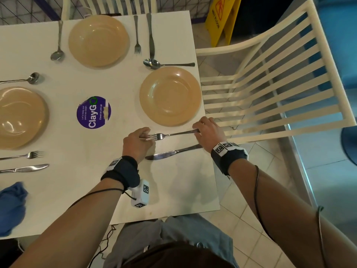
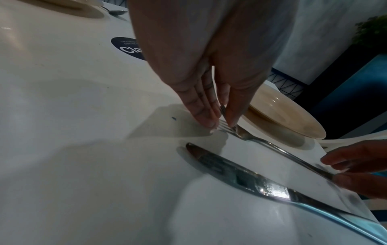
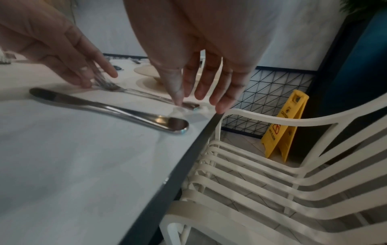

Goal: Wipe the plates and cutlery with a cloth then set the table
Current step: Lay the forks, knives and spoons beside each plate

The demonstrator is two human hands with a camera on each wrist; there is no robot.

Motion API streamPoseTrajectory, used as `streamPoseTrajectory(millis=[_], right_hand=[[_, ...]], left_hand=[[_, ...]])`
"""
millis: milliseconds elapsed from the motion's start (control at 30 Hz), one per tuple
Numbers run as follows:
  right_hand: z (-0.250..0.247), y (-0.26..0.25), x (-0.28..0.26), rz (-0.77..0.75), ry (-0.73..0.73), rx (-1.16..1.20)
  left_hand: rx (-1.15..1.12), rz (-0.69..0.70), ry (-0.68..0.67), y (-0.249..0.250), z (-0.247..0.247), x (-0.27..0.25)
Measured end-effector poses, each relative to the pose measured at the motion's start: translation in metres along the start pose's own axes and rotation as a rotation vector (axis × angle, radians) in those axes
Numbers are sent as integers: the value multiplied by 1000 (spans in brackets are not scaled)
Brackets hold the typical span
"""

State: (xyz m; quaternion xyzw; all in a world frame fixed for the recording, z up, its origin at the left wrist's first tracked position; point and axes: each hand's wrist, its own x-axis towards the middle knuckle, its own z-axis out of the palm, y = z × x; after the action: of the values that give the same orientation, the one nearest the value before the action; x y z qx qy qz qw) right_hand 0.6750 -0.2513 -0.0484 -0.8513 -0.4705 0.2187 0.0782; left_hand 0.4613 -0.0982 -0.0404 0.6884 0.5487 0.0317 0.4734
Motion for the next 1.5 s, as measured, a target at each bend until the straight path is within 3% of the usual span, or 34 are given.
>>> streamPoseTrajectory(millis=[133, 267, 433, 633, 1500], right_hand=[[-3, -3, -19, -2, 110, 51], [12, -7, -44, -117, 30, 25], [27, -10, -52, -115, -39, -55], [28, -19, -45, -75, -15, -106], [26, -23, -44, -1, -76, -90]], left_hand=[[-74, -18, -21, -14, -11, -13], [-76, -6, -42, -42, -15, -30], [132, 132, -80, -49, -11, -42], [315, 166, -83, -46, -10, -37], [295, 172, -53, -48, -10, -34]])
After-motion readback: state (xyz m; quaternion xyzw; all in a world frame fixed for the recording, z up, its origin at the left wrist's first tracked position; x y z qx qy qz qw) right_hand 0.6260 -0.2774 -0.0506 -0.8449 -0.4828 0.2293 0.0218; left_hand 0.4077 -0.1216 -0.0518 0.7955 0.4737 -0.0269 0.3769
